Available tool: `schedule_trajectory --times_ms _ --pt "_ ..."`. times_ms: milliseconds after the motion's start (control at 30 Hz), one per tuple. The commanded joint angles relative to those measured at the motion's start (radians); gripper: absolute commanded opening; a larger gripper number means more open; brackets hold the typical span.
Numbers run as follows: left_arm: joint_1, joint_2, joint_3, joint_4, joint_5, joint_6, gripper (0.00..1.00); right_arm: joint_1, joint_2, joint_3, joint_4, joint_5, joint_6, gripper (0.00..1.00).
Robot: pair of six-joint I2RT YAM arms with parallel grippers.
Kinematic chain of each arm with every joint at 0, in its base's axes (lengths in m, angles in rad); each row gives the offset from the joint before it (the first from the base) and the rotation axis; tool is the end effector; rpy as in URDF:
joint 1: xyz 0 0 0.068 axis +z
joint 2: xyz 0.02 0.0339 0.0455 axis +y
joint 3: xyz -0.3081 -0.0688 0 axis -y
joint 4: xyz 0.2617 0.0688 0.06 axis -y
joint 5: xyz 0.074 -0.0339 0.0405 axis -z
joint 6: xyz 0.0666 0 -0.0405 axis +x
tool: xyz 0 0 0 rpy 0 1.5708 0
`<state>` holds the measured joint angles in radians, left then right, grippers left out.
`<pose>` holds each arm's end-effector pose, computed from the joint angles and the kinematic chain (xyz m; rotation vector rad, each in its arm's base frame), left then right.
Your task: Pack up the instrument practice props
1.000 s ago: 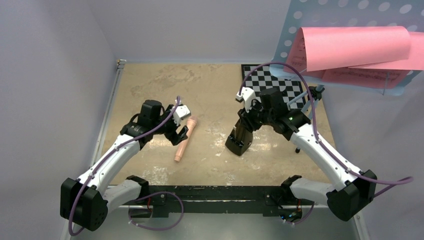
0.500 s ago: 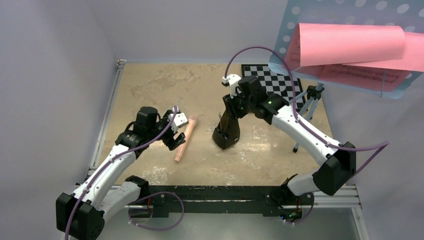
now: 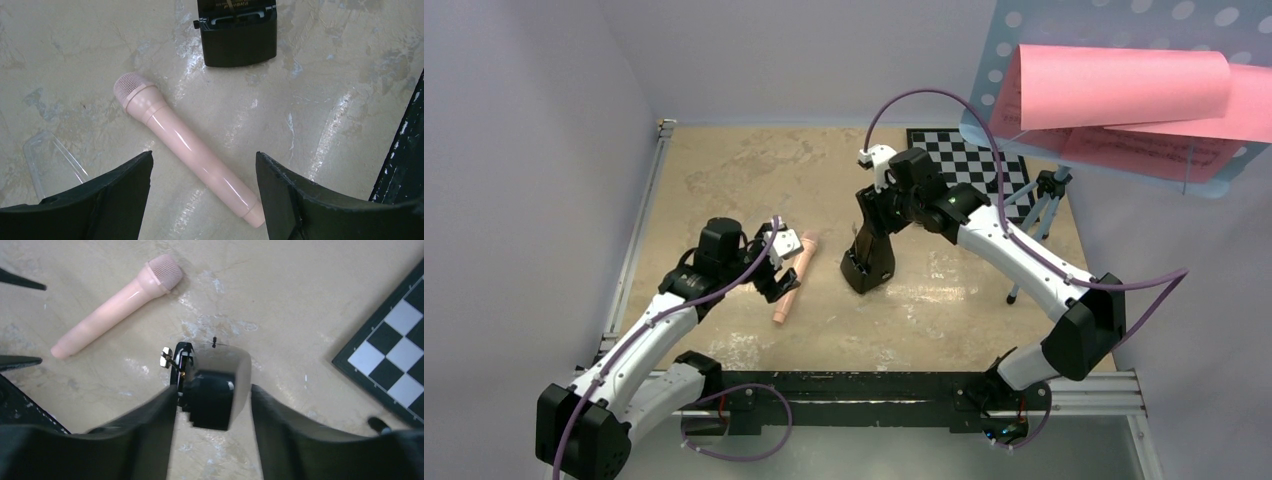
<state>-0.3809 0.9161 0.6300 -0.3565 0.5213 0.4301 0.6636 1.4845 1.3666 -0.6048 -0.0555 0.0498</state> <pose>0.1788 -0.1073 0.2626 1.1108 1.8606 -0.5463 0.2859 0.2282 0.3563 -0.7318 2.2126 0.4279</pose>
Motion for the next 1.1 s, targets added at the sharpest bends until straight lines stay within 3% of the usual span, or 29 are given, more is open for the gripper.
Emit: schedule_trajectory --times_ms 0,133,233,367,533,800,1067 --pt "-0.003 0.013 -0.002 0.059 0.06 0.01 0.79 0.007 -0.098 0.016 0.009 -0.179 -0.122 0.79" --pt "-0.005 0.053 0.031 0.05 0.172 0.018 0.79 0.003 -0.154 0.083 -0.135 -0.309 -0.289 0.98" --pt "-0.018 0.088 0.066 0.067 0.22 -0.023 0.79 -0.018 -0.14 0.16 -0.265 -0.413 -0.477 0.98" --pt "-0.034 0.127 0.091 0.143 0.225 -0.066 0.74 -0.077 -0.151 0.133 -0.306 -0.592 -0.864 0.98" --pt "-0.045 0.162 0.118 0.208 0.189 -0.148 0.73 -0.079 -0.075 0.16 -0.399 -0.653 -1.134 0.98" --pt "-0.082 0.249 0.203 0.183 0.14 -0.249 0.66 -0.103 0.016 0.164 -0.34 -0.655 -1.244 0.98" --pt "-0.128 0.293 0.266 0.074 0.108 -0.106 0.63 -0.145 0.072 0.189 -0.412 -0.713 -1.376 0.94"
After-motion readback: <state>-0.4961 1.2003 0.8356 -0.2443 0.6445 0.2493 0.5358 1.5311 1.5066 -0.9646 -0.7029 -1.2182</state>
